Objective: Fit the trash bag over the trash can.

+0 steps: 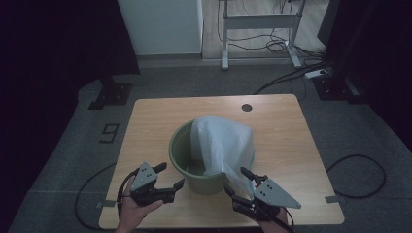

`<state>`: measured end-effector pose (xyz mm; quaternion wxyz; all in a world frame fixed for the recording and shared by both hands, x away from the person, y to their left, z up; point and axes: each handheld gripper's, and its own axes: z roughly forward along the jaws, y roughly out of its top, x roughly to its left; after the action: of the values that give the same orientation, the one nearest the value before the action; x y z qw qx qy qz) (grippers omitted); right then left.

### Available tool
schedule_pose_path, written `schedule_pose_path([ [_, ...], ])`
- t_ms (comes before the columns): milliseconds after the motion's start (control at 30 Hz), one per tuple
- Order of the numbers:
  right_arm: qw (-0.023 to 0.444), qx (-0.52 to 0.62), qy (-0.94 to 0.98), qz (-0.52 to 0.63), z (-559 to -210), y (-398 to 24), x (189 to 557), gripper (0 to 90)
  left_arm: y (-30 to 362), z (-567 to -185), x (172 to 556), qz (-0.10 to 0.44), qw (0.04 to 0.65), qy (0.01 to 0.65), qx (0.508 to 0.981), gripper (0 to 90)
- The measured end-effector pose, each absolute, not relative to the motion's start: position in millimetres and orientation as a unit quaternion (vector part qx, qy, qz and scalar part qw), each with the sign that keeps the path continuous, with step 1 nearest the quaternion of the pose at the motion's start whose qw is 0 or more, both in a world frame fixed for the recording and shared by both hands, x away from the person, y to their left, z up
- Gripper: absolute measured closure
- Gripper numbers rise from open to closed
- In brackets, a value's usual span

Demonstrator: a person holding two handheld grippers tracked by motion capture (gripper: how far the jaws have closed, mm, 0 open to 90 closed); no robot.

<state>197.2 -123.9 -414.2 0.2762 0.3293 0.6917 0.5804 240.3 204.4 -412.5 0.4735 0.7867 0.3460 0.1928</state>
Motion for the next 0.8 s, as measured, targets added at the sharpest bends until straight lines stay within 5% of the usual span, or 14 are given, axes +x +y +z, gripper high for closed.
schedule_pose_path([
  [467, 0.303, 0.385, 0.674, 0.553, -452.9, -132.7, 197.9, 38.6, 207.1, -414.5, 241.5, 0.192, 0.474, 0.350, 0.785, 18.1],
  [667, 0.301, 0.401, 0.677, 0.539, -464.2, -133.3, 203.6, 62.9, 206.4, -413.4, 240.7, 0.192, 0.475, 0.348, 0.785, 18.2],
  [700, 0.306, 0.412, 0.675, 0.530, -465.9, -136.1, 206.0, 76.1, 205.5, -413.5, 240.6, 0.193, 0.475, 0.347, 0.786, 18.1],
  [800, 0.325, 0.416, 0.669, 0.523, -465.2, -141.4, 207.5, 88.2, 203.7, -413.0, 240.2, 0.193, 0.474, 0.345, 0.787, 18.2],
])
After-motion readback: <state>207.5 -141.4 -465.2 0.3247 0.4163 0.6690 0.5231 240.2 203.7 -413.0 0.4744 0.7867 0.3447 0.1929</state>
